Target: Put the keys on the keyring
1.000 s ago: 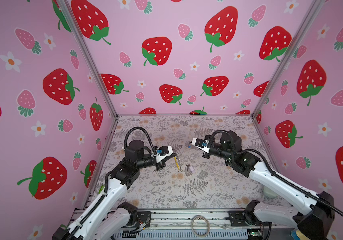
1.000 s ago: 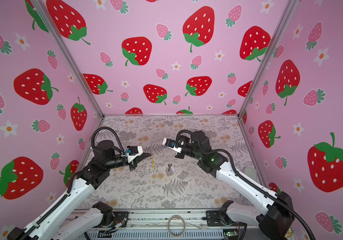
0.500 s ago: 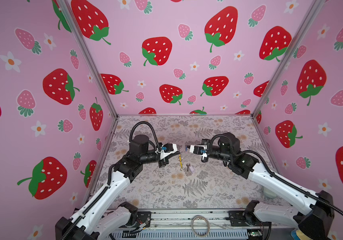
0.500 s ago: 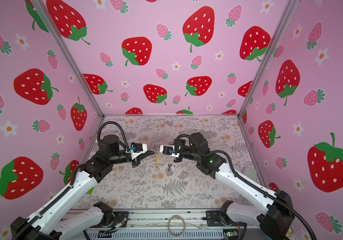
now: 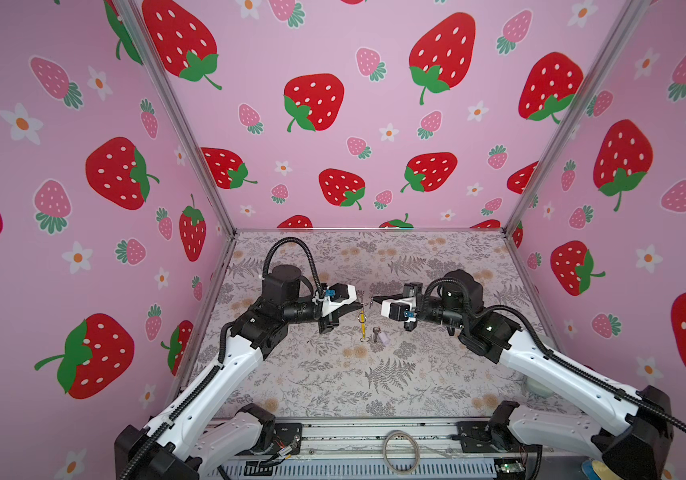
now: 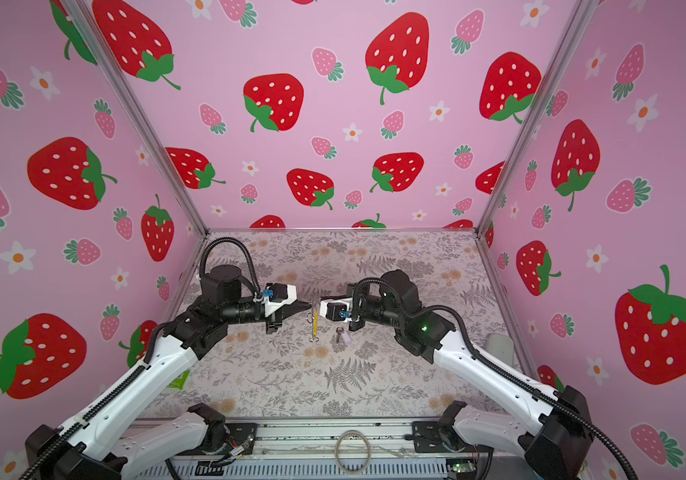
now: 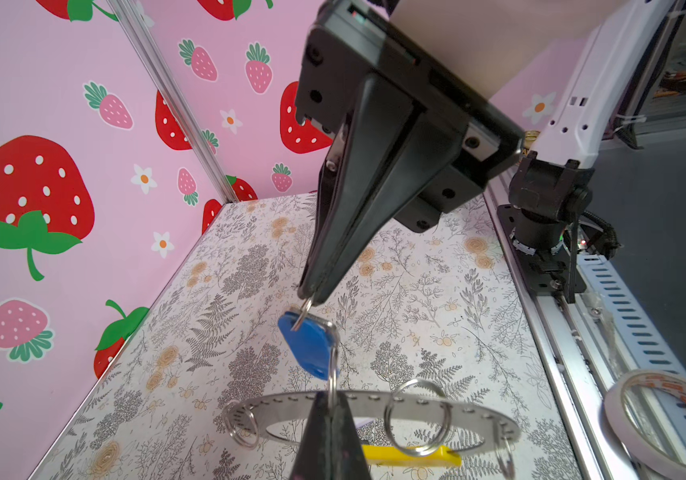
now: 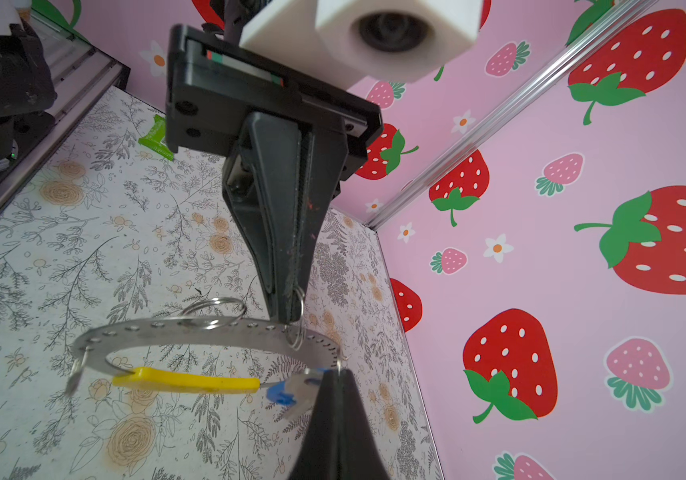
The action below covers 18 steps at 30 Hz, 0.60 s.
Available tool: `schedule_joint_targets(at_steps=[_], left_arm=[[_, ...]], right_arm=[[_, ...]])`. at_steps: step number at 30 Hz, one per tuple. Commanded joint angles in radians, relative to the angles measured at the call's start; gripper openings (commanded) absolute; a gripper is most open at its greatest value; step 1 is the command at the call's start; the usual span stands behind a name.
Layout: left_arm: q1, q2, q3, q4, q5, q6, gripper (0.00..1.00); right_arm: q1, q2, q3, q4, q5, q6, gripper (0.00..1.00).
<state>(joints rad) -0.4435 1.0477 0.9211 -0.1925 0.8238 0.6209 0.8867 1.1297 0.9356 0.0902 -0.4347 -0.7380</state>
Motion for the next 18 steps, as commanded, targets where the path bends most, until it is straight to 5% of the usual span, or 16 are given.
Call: schedule_joint_targets(at_steps=[1,18], left_arm=[[-0.004,0.002,0.052,-0.008,0.037,0.009,0.0],[-0.004,0.018,0.07,-0.03,0.057,0.01,0.0]], right_arm=[[0.009,-0.023,-0.013,0.024,-0.044,-0.057,0.0],[0.016,-0.043,-0.052,0.083,-0.048,-0.078,0.0]])
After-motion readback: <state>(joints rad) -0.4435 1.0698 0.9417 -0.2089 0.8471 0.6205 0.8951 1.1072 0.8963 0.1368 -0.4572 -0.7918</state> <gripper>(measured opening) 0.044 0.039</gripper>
